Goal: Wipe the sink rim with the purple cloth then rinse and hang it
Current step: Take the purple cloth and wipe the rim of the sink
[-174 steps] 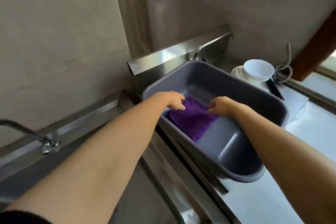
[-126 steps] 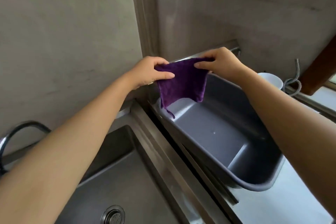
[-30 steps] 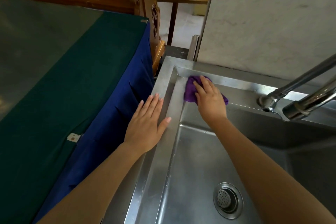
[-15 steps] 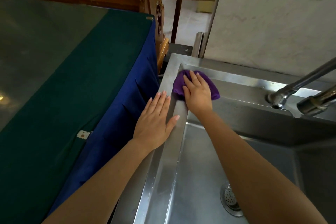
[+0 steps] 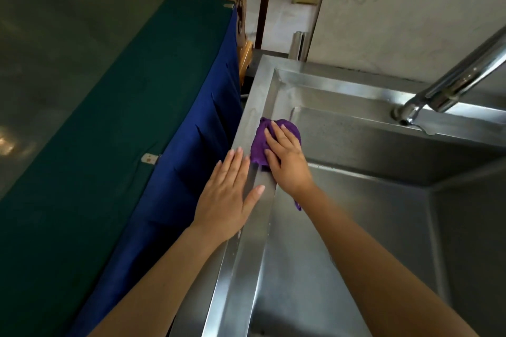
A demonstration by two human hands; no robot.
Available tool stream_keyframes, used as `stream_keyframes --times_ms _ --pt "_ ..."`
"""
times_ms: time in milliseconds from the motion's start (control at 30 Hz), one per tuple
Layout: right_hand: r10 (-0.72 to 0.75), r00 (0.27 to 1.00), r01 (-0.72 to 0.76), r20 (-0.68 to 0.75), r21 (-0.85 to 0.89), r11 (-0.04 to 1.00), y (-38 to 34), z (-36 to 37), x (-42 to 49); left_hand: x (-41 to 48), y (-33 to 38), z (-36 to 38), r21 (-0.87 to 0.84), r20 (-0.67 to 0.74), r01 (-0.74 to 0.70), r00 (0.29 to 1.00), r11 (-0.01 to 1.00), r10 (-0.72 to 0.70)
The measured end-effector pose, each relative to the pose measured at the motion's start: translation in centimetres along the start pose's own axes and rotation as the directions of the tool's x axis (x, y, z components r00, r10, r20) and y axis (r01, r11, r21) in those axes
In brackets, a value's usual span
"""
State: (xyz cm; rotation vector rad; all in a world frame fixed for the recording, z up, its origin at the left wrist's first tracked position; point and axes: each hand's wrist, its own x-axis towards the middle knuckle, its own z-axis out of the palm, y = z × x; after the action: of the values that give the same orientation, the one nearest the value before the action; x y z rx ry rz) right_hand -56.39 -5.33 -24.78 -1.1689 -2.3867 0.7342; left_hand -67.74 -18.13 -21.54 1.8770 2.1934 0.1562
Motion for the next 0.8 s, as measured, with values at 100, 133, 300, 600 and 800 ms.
stream_keyframes --times_ms 100,133,300,600,800 --pt "-0.020 1.000 0.020 0.009 -0.033 0.999 -1.1 0.2 -2.4 -3.1 0.4 0.3 0.003 -0.008 0.029 1.000 1.000 -0.029" --pt "-0.024 1.000 0.025 0.012 -0.049 0.999 -1.5 0.2 -3.3 -4.2 0.6 0.4 0.015 -0.010 0.035 0.999 0.999 -0.034" --pt "-0.050 0.997 0.057 0.060 -0.118 0.991 -3.6 0.2 -8.0 -9.4 1.3 1.1 0.005 -0.021 0.105 0.994 0.994 -0.105" --pt "-0.114 0.982 0.136 0.150 -0.149 0.979 -7.1 1.4 -16.7 -19.3 2.4 3.0 0.094 -0.070 0.158 0.986 0.983 -0.151" --pt "-0.167 0.970 0.195 0.179 -0.156 0.968 -8.5 1.9 -20.9 -24.1 2.7 3.6 0.119 -0.078 0.189 0.981 0.975 -0.180"
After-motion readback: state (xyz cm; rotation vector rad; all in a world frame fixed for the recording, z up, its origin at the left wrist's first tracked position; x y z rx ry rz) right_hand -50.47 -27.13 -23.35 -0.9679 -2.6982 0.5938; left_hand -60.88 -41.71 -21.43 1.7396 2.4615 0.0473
